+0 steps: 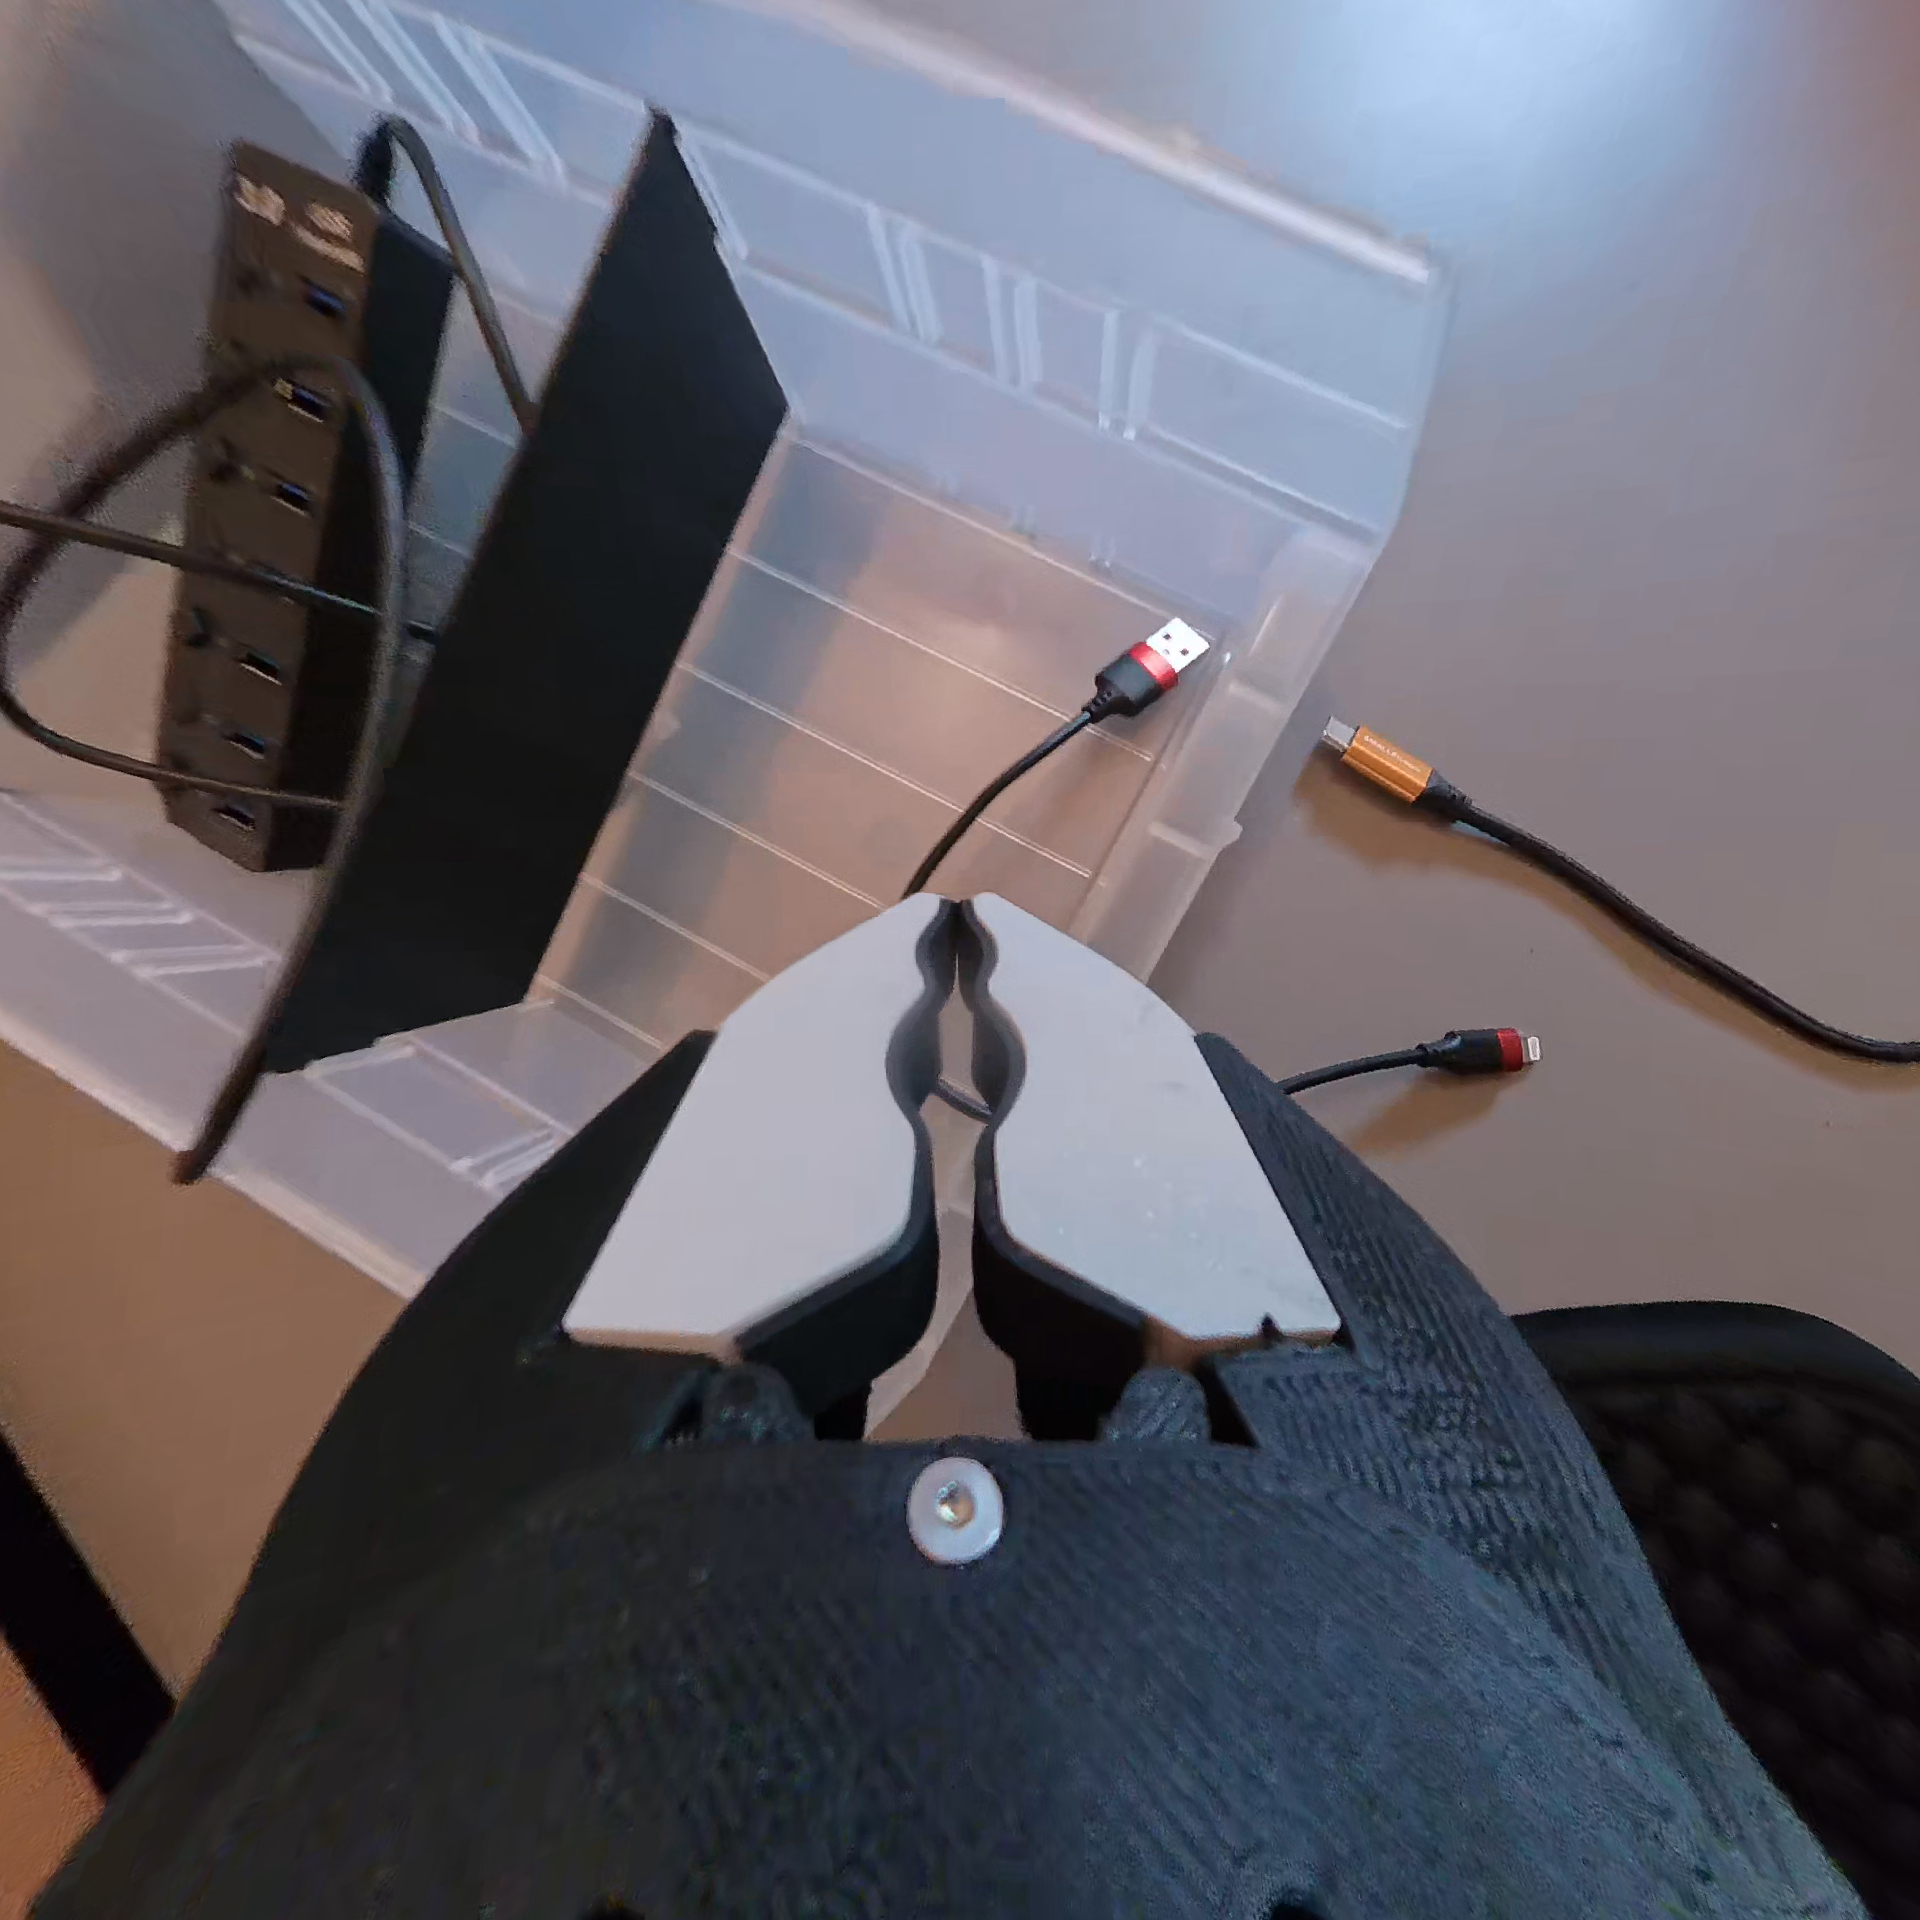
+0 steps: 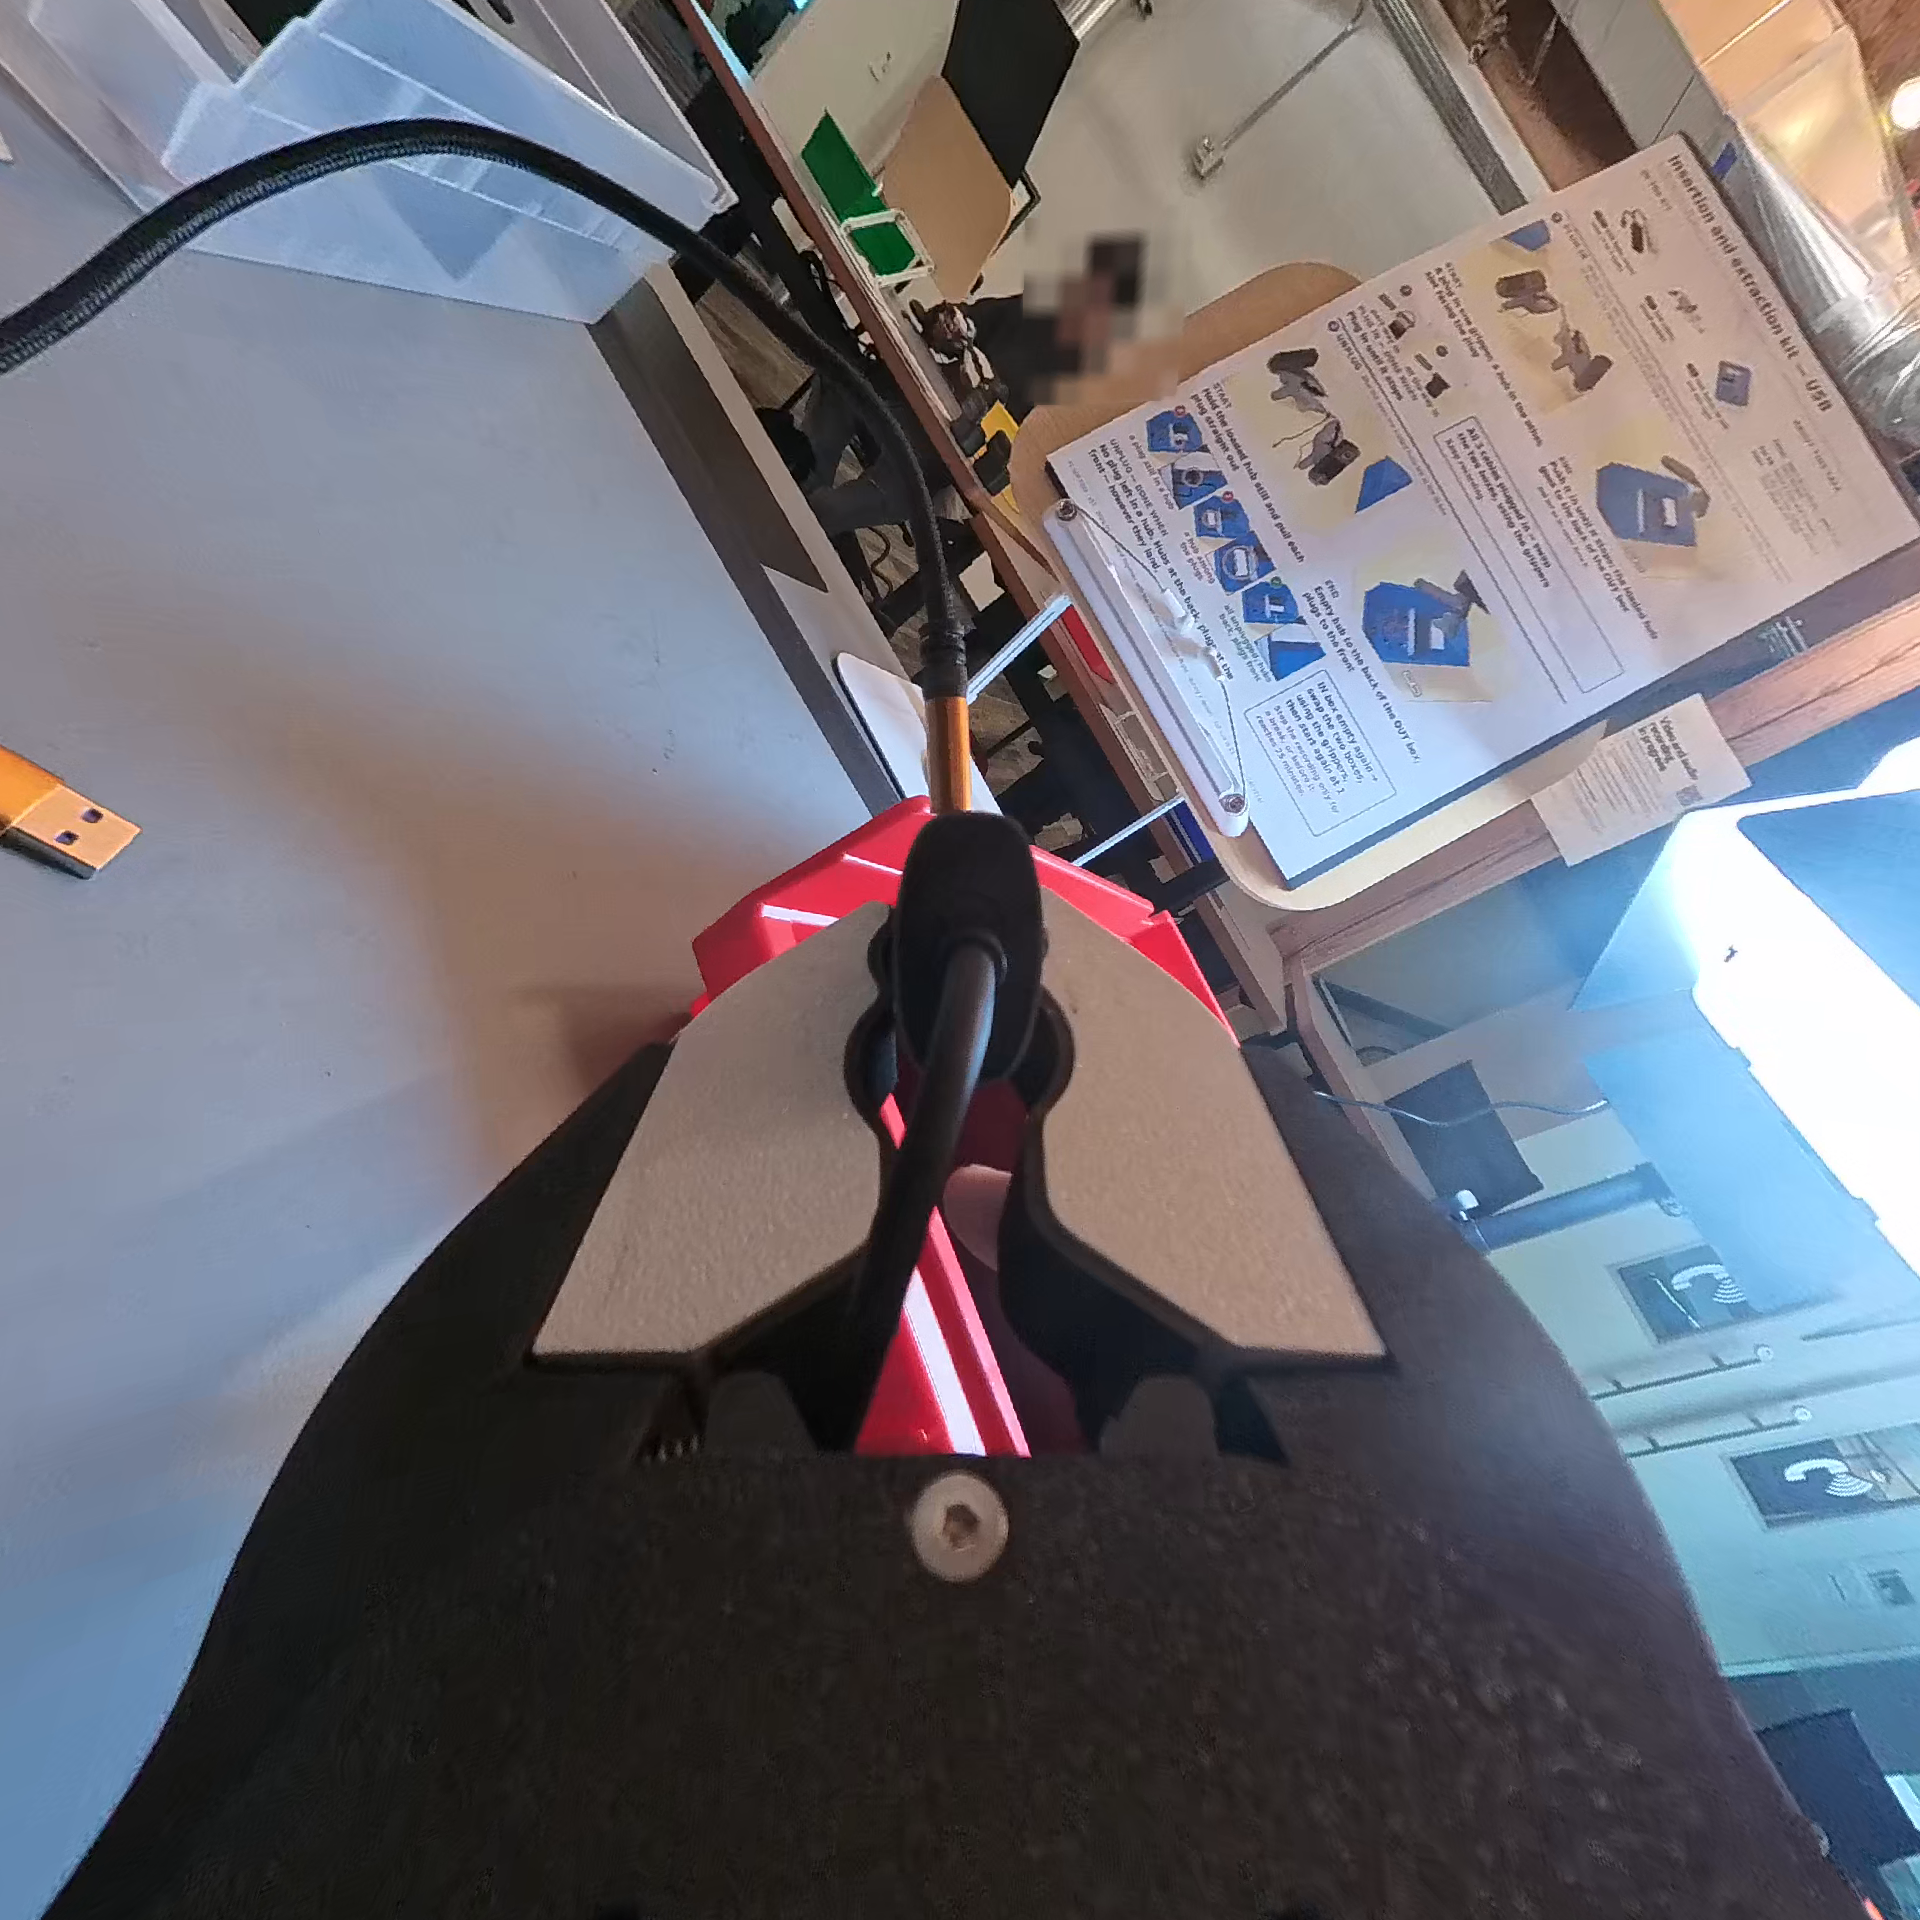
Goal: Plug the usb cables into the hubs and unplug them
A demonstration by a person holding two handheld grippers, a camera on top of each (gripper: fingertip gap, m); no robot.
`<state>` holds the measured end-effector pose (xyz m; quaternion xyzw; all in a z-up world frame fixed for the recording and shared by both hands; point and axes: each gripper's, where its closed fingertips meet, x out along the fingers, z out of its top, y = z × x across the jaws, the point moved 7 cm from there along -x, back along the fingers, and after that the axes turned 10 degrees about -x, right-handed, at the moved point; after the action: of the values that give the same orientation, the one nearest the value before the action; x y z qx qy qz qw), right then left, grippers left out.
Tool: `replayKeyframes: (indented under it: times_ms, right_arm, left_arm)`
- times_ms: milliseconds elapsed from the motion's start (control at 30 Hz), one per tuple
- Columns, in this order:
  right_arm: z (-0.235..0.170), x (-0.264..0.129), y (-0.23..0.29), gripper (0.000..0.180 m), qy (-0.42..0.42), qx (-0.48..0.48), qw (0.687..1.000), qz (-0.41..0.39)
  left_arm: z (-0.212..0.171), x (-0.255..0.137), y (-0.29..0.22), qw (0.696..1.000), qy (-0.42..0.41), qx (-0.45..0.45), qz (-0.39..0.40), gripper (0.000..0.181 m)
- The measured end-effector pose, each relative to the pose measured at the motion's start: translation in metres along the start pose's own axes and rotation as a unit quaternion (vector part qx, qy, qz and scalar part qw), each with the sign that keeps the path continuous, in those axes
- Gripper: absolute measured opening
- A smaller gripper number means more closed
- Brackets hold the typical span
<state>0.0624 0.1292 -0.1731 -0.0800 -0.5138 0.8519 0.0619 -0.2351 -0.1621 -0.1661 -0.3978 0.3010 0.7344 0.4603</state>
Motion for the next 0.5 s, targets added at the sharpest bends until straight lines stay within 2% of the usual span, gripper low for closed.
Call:
replayKeyframes:
  times_ms: [100,233,333,367,433,500]
  right_arm:
    - [0.001,0.000,0.000,0.017,-0.001,0.000,1.000,0.000]
    - [0.003,-0.001,0.000,0.017,-0.002,-0.002,1.000,0.001]
    - [0.003,-0.002,0.000,0.017,-0.002,-0.005,1.000,0.001]
    - [0.003,-0.002,0.000,0.017,-0.003,-0.004,1.000,0.000]
    - [0.002,-0.002,-0.002,0.017,-0.003,-0.002,1.000,-0.001]
    - [0.002,-0.002,-0.003,0.017,-0.004,0.001,1.000,-0.002]
  left_arm:
    - [0.008,-0.005,0.008,1.000,0.011,0.004,0.027,0.011]
    - [0.001,0.021,0.017,0.994,0.109,-0.021,0.018,0.026]
    - [-0.009,0.040,0.019,0.982,0.186,0.004,0.023,0.003]
    - [-0.010,0.041,0.018,0.980,0.196,0.018,0.024,0.003]
    - [0.002,0.031,0.018,0.986,0.161,0.034,0.041,0.003]
    - [0.024,0.009,0.014,0.997,0.082,0.008,-0.002,0.003]
